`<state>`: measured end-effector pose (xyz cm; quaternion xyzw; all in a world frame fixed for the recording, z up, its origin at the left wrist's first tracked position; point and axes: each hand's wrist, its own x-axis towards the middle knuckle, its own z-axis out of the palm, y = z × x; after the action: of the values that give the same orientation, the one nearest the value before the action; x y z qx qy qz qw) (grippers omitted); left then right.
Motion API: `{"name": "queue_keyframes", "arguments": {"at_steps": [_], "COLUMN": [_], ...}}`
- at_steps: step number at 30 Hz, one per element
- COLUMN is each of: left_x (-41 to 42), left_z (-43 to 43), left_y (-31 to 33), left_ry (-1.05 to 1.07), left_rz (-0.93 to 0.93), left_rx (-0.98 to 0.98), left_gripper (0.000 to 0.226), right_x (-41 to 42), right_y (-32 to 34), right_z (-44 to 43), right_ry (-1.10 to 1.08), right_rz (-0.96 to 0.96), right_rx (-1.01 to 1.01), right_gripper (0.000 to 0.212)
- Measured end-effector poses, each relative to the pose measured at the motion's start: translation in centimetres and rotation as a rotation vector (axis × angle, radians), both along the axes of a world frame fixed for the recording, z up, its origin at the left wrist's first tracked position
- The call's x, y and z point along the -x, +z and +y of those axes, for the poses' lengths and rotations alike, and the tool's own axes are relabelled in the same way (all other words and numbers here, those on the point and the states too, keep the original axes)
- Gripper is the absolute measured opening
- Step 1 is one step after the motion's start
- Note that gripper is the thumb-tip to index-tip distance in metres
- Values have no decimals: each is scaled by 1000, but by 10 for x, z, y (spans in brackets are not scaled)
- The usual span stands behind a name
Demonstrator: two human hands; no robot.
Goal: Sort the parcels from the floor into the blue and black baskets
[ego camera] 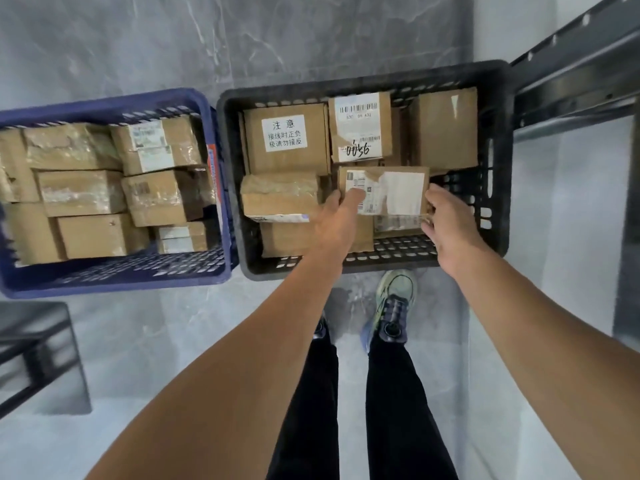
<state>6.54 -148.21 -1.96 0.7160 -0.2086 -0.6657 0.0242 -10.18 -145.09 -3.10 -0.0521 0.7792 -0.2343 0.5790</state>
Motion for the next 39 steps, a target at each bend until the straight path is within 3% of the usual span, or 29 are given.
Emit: {"name": "queue_keyframes", "arguments": {"at_steps": [11,16,19,23,28,39], "left_x": [14,17,20,24,22,22], "left_z": [-2,-1,-1,2,7,9], "left_y": [-38,-47,-52,-53,-55,-19], "left_ry": [69,84,103,107,136,128], "left_rz": [-43,-52,-54,-74,-83,-53], "left_rx": [-46,-33,-19,22,46,64], "left_gripper": [88,82,77,82,78,71], "right_x": [9,8,8,10,12,15], "right_y": [-42,-55,-59,-60,-58,-27], "right_z": [-18,-17,-15,-15,-10,-5], "right_ry": [122,165,190,155,164,256], "right_rz": [-72,-92,-116,-159,-167,-39], "right_rx": [29,11,6,6,51,121], "right_gripper": [31,50,47,62,51,66]}}
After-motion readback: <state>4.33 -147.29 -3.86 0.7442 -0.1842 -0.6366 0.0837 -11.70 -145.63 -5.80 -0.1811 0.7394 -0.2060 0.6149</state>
